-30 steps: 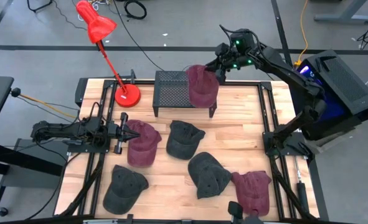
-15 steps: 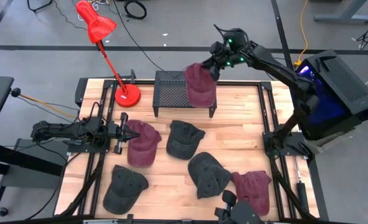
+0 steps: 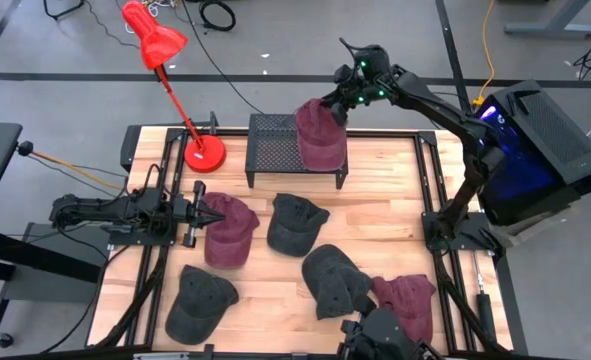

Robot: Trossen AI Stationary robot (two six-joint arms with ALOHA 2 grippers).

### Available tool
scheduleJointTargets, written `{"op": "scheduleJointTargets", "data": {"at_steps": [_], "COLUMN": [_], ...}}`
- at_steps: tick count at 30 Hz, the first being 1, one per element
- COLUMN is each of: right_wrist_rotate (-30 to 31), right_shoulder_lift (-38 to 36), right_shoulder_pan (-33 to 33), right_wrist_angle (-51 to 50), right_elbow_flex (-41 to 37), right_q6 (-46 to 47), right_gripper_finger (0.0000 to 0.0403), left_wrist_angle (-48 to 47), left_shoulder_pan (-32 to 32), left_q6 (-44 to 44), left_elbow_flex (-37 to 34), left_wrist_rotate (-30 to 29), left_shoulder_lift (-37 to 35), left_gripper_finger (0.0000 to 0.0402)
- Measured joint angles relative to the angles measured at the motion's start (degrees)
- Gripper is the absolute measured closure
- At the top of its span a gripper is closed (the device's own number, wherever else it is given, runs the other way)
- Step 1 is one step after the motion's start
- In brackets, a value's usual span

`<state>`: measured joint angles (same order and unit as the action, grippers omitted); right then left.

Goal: Pick & Place hat
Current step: Put the top right red cap on the shelf

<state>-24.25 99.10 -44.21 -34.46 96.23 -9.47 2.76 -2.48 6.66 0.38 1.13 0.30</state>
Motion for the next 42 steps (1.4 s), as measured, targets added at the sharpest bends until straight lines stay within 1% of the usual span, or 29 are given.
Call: {"op": "scheduleJointTargets", "data": {"at_steps": [5,9,15,18,26,31,37,42], "right_wrist_rotate": [1.7,1.8,4.5,4.3,4.3,4.3,7.1,7.2], "right_shoulder_lift": [0.8,1.4,1.4,1.4,1.4,1.4,1.4,0.5], "right_shoulder_pan": [-0.4,-0.5,-0.5,-0.5,-0.5,-0.5,-0.5,0.0], "right_wrist_angle": [0.0,0.5,0.9,1.4,1.6,1.5,1.5,1.2], "right_elbow_flex": [0.0,0.0,0.0,0.0,0.0,0.0,0.0,-0.1], "right_q6": [0.2,0.6,0.6,0.6,3.0,3.2,3.0,1.5], "right_gripper_finger": [0.0362,0.0362,0.0355,0.0334,0.0258,0.0218,0.0181,0.0163], "left_wrist_angle": [0.0,0.0,0.0,0.0,0.0,0.0,0.0,0.0], "left_shoulder_pan": [0.0,0.0,0.0,0.0,0.0,0.0,0.0,0.0], "left_q6": [0.0,0.0,0.0,0.0,0.0,0.0,0.0,0.0], "left_elbow_flex": [0.0,0.0,0.0,0.0,0.0,0.0,0.0,0.0], "left_wrist_rotate": [0.0,0.0,0.0,0.0,0.0,0.0,0.0,0.0], "left_shoulder_lift": [0.0,0.0,0.0,0.0,0.0,0.0,0.0,0.0], "left_gripper_finger": [0.0374,0.0374,0.0374,0.0374,0.0374,0.0374,0.0374,0.0374]}}
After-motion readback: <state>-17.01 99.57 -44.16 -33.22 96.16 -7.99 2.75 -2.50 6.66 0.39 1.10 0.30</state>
